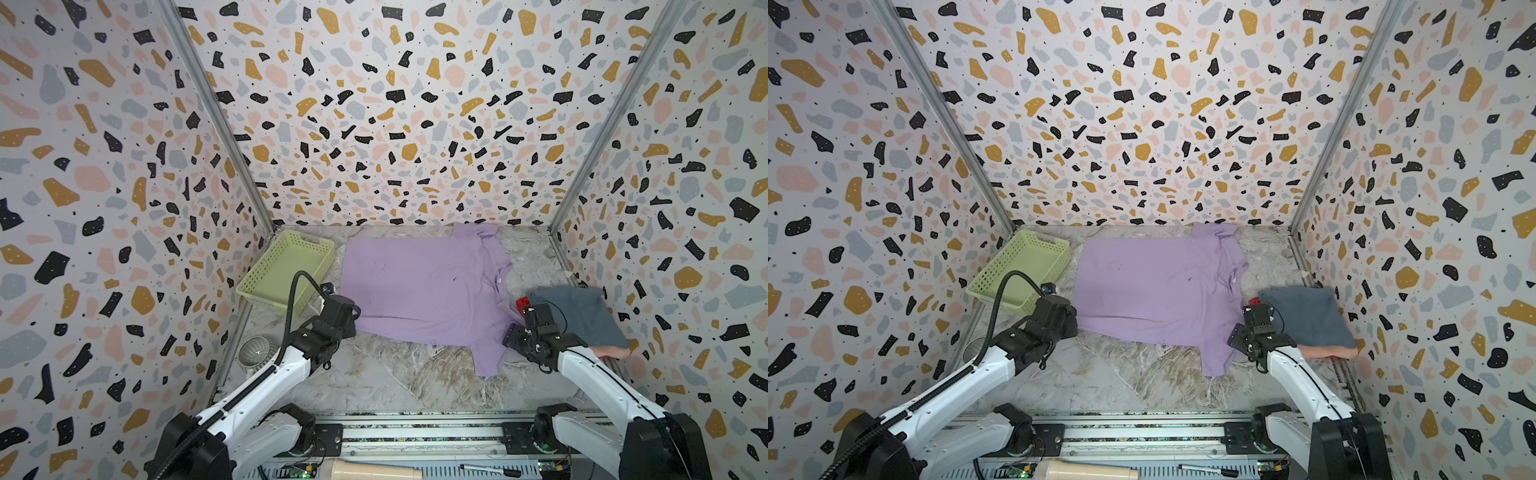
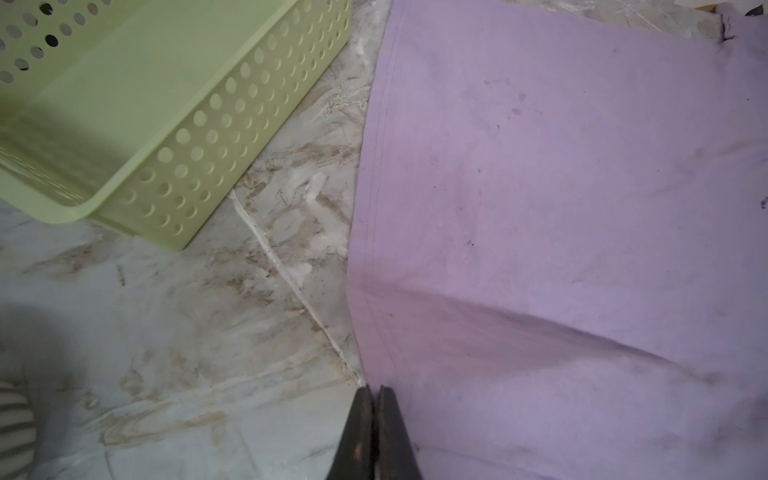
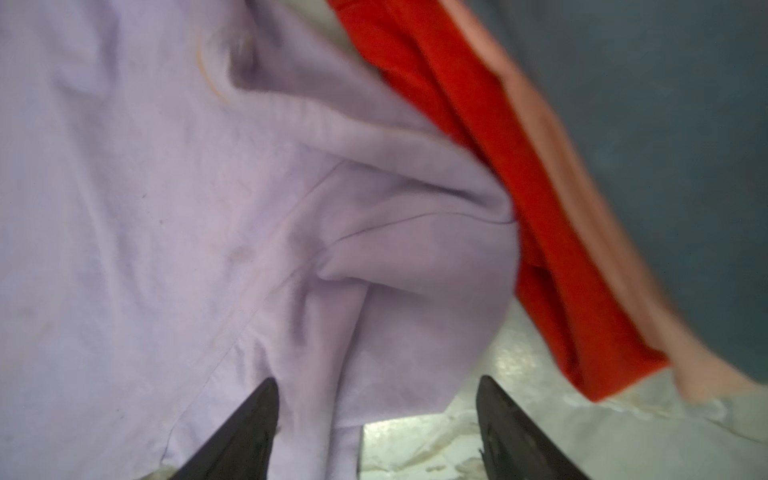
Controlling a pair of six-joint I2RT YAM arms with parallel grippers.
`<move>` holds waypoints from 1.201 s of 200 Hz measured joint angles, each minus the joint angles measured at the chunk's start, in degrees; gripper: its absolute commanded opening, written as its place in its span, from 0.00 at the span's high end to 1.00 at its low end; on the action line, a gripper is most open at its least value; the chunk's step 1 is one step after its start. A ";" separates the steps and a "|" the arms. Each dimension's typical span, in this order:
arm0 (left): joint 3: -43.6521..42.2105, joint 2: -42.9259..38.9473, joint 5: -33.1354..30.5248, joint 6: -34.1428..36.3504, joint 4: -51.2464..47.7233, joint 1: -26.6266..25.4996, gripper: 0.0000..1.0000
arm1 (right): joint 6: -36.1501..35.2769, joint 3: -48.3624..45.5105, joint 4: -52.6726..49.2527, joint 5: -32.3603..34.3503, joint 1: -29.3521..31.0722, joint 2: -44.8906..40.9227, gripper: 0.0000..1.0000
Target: Fold and stack the t-shirts
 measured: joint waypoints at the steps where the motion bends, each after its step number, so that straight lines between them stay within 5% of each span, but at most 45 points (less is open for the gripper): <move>1: 0.00 0.02 0.00 0.00 0.02 0.00 1.00 | -0.02 -0.02 0.09 0.02 0.04 0.09 0.27; 53: -0.04 2.10 1.46 0.00 3.67 0.76 1.00 | -0.63 2.54 14.10 -6.19 6.49 10.91 0.29; 103: -0.26 2.16 5.46 -0.46 8.44 3.78 1.00 | -6.78 23.37 20.35 -14.38 6.12 25.11 0.26; 137: -0.26 1.77 5.84 -0.44 9.64 3.96 1.00 | -10.91 27.08 16.37 -11.63 4.26 17.99 0.27; 191: -0.26 3.06 7.87 0.00 10.10 4.02 1.00 | -7.08 7.80 3.85 -5.51 -1.57 -2.82 0.33; 240: -0.26 3.69 9.75 0.87 10.19 4.11 1.00 | -6.25 1.42 -0.24 -3.76 -8.90 -2.99 0.35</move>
